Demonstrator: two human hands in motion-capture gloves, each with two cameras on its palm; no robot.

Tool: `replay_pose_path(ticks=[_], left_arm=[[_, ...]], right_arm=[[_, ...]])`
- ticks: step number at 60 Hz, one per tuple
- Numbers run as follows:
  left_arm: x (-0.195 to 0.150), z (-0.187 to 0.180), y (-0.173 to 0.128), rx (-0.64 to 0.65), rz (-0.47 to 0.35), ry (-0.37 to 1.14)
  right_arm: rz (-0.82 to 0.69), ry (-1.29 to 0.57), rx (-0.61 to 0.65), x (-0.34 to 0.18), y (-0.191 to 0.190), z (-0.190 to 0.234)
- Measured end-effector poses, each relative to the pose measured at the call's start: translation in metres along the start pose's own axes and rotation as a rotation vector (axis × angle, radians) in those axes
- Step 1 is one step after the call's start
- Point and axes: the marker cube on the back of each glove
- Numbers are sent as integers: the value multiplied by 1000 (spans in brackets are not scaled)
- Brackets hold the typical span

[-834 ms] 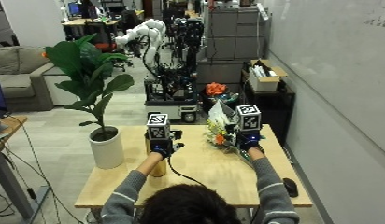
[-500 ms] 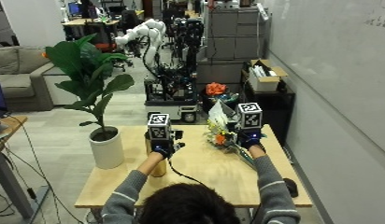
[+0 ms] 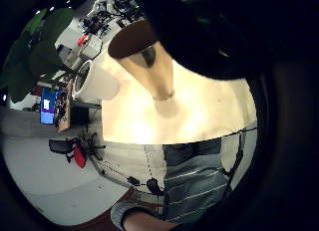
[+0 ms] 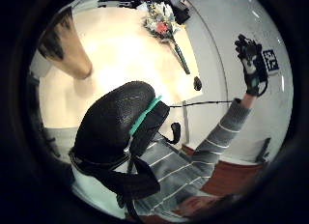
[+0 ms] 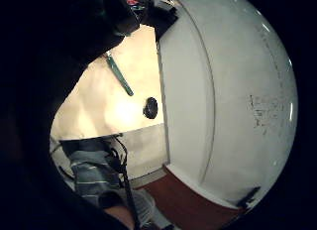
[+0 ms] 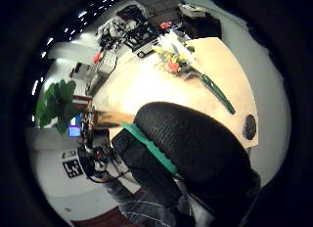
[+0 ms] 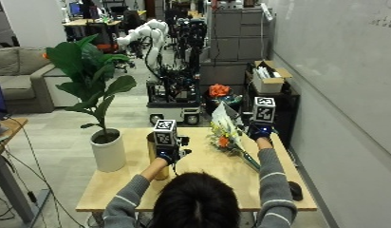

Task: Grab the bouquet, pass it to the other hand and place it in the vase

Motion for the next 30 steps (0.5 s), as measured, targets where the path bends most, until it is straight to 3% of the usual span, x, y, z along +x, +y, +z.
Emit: replay_pose_path(ticks=[5, 9, 14, 18, 20, 30], left_arm=[[9, 4, 5, -24, 30, 7], [18, 5, 11, -35, 44, 21], [25, 7, 15, -51, 56, 36], [26, 15, 9, -46, 68, 45], [24, 21, 3, -40, 70, 45], [23, 30, 5, -63, 71, 55]], right_arm=[[44, -24, -25, 14, -17, 11], [121, -43, -231, 24, -19, 31], [169, -75, -373, 37, -35, 70], [159, -69, -122, 46, -42, 82], [157, -77, -67, 49, -38, 88], [267, -132, -112, 78, -57, 167]])
